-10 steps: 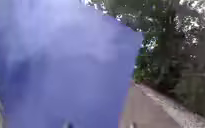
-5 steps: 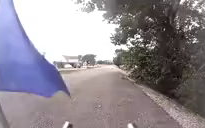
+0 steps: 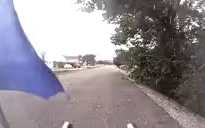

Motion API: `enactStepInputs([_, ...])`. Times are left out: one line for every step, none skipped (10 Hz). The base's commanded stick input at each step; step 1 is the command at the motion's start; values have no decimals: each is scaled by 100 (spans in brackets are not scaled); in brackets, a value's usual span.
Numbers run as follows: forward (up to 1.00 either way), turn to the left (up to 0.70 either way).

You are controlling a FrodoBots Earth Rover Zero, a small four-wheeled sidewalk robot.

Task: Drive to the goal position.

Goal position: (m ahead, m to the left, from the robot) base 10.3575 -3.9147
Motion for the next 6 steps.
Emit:
enactStepInputs([45,0])
enactStepInputs([45,0])
enactStepInputs([45,0])
enactStepInputs([45,0])
enactStepInputs([45,0])
enactStepInputs([45,0])
